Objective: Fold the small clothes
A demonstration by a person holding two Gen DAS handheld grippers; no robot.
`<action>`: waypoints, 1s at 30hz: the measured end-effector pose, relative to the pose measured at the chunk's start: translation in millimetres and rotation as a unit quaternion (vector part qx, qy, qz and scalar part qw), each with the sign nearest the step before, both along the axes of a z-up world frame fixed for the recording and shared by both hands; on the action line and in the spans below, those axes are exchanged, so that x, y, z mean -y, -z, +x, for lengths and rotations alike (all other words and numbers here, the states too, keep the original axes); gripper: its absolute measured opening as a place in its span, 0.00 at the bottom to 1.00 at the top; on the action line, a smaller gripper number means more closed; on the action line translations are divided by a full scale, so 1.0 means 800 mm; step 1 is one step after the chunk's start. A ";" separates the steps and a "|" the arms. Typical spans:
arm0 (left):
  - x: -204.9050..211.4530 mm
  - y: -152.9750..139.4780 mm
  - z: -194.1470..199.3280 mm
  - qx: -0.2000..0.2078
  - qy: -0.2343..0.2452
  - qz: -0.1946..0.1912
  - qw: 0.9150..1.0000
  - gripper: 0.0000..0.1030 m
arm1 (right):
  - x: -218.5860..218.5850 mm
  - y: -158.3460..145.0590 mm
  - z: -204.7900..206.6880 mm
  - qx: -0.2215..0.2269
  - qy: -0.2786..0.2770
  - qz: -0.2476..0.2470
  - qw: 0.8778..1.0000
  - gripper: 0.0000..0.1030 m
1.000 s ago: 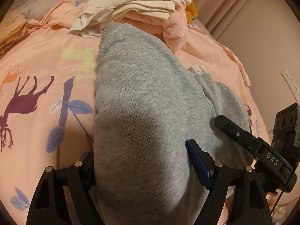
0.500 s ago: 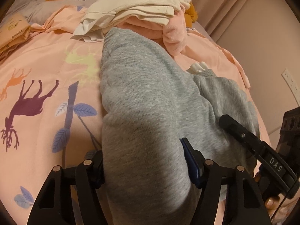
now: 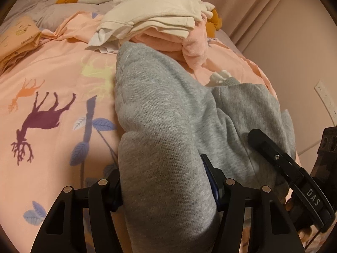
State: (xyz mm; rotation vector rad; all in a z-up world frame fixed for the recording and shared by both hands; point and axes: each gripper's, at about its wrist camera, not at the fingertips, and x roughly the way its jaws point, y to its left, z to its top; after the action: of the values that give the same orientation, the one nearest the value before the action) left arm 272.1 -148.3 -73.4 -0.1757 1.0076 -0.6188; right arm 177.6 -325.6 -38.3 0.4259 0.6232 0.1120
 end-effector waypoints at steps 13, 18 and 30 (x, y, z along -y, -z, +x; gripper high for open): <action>-0.060 -0.028 -0.013 0.016 -0.027 0.001 1.000 0.59 | -0.058 -0.029 -0.001 0.022 -0.038 -0.009 0.999 0.21; -0.087 -0.033 -0.020 0.017 -0.039 0.005 0.999 0.59 | -0.085 -0.035 -0.002 0.022 -0.050 -0.007 0.998 0.21; -0.141 -0.011 -0.032 -0.007 -0.064 0.036 0.997 0.59 | -0.143 -0.018 0.000 -0.019 -0.077 0.004 0.997 0.22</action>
State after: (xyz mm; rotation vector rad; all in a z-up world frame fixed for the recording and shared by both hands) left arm 246.2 -35.6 -64.9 -0.1802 1.0212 -0.4649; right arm 177.2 -211.3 -24.3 0.3876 0.6925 0.2538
